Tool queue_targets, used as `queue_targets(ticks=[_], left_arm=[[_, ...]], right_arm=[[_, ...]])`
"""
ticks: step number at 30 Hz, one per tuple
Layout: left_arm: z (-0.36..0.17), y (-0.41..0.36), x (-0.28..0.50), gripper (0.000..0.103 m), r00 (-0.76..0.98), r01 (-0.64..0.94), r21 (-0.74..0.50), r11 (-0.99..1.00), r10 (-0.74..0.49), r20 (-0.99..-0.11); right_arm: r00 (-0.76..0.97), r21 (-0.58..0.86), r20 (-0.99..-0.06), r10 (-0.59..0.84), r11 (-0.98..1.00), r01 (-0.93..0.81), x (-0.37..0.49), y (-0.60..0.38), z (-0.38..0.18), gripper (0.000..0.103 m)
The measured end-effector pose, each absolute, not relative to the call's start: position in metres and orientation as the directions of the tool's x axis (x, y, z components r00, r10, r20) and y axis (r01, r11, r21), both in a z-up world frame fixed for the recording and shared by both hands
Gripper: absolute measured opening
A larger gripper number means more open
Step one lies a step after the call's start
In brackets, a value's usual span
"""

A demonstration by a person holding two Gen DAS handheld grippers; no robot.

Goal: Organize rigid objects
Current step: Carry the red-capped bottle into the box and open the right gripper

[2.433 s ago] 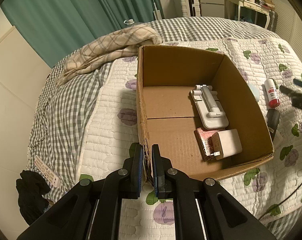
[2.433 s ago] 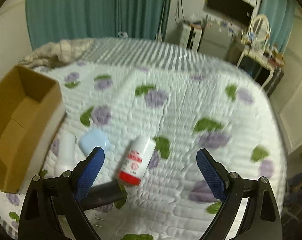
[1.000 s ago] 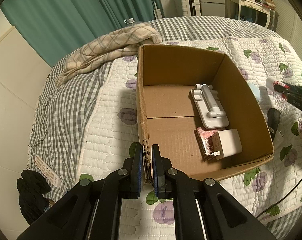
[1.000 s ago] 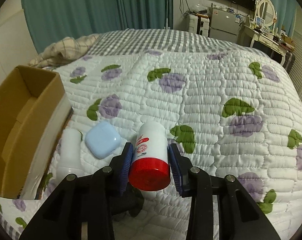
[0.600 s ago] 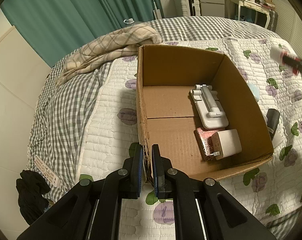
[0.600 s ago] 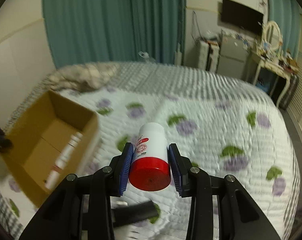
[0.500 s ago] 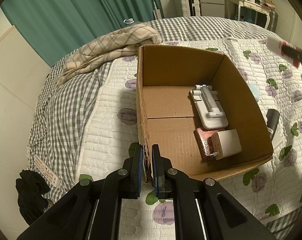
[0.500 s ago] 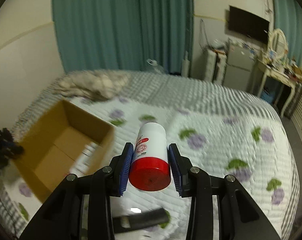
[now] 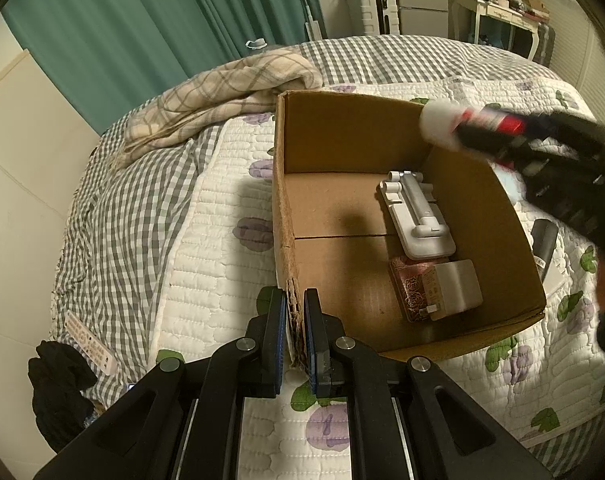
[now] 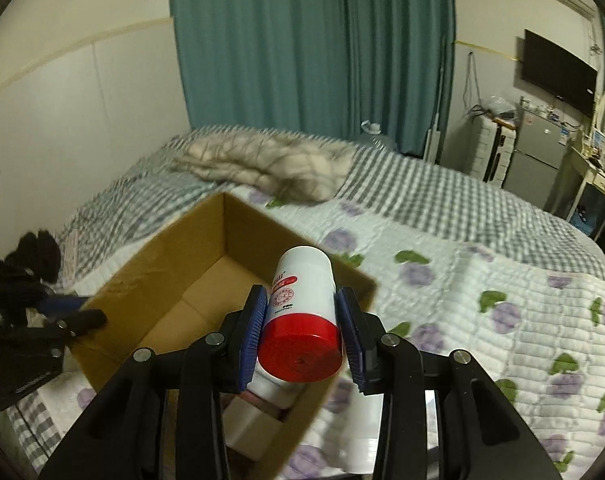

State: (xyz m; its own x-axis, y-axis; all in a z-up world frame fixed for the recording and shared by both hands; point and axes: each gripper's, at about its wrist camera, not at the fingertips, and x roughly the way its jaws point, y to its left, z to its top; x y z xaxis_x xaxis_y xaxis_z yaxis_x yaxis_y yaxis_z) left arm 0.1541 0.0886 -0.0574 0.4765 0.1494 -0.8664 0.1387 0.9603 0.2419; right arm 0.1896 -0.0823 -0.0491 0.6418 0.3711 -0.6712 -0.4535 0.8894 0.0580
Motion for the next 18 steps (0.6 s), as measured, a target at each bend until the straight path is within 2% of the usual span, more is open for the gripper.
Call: queue_targets(ticks=[8,15,17,18], left_arm=[[-0.058,0.090,0.154,0.008,0.478,0.140,0.239,0.961,0.146,-0.866],[-0.058,0.091,0.154,0.008,0.476,0.140,0.239,0.961,0.146,-0.867],[-0.058,0.091,0.155,0.008,0.473,0.140,0.232,0.963,0.141,-0.870],[-0.057,0.091,0.155,0.008,0.473,0.140,0.231,0.963,0.140,-0.870]], right_arm=[[0.589,0.059,-0.720,0.366,0.878,-0.475,0.193,-0.062,-0.083,0.036],[0.559,0.082,-0.713,0.423,0.842,-0.533,0.182,-0.059,-0.081,0.036],[0.572,0.078,-0.697,0.433,0.838,-0.540,0.176,-0.064,-0.073,0.045],[0.589,0.071,-0.684,0.430,0.843,-0.534,0.173,-0.069,-0.067,0.061]])
